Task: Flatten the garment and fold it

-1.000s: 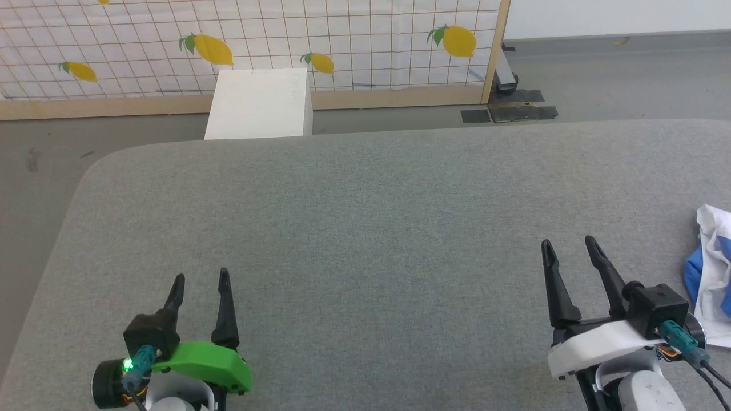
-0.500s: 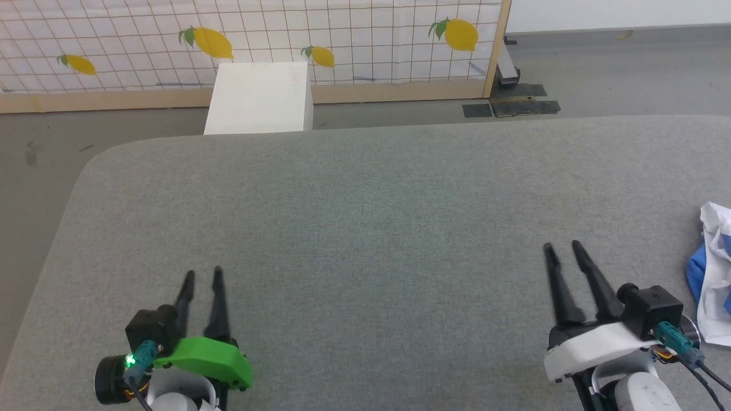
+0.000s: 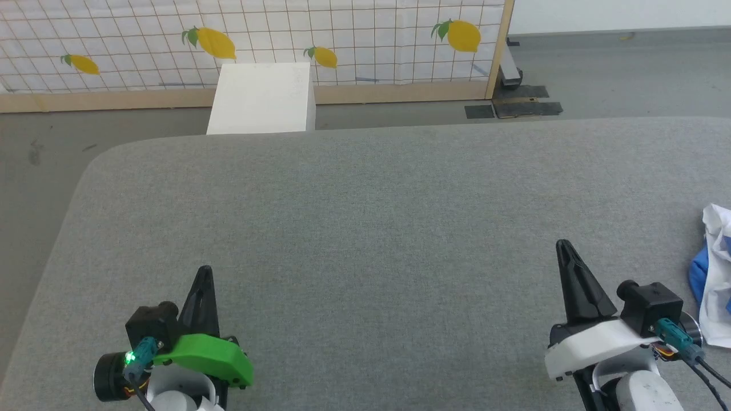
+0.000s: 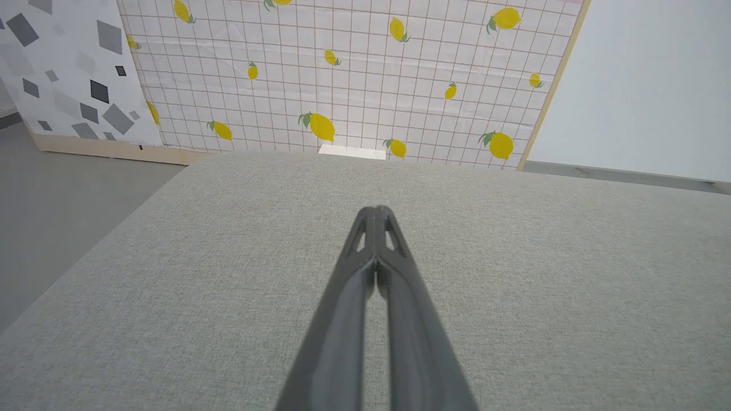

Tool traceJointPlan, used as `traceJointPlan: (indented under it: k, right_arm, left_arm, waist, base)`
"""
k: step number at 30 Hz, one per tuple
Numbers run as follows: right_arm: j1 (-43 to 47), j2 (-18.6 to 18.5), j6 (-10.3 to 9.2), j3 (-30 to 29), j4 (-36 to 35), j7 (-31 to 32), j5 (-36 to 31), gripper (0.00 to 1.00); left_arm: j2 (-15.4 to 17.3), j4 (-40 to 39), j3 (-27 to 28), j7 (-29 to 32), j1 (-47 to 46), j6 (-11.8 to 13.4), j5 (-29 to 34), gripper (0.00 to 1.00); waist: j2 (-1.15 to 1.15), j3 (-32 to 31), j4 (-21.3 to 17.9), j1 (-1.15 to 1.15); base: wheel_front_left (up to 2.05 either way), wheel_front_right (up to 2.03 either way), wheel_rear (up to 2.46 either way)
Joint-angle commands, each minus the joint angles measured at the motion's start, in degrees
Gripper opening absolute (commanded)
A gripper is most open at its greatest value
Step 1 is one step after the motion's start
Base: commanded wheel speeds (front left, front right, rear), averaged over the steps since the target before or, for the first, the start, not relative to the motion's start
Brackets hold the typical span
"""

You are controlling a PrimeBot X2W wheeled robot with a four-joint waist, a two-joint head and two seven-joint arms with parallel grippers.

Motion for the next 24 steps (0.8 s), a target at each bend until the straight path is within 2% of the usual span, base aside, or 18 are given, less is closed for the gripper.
traceJointPlan:
  k: [1,24]
  right_arm:
    - [0.5,0.0,-0.01,0.0,-0.6,0.4,-0.4,0.0]
    - [1.4,0.1,-0.03,-0.2,-3.0,3.0,-1.8,0.0]
  left_arm:
    - [-0.2,-0.5,0.1,0.3,0.4,0.0,1.0,0.0]
    - [-0.5,-3.3,0.2,3.0,1.2,0.1,3.2,0.0]
  waist:
    - [0.0,0.0,0.0,0.0]
    - [0.0,-0.2,0.6,0.0]
  base:
    - [0.0,0.0,0.0]
    - [0.0,0.0,0.0]
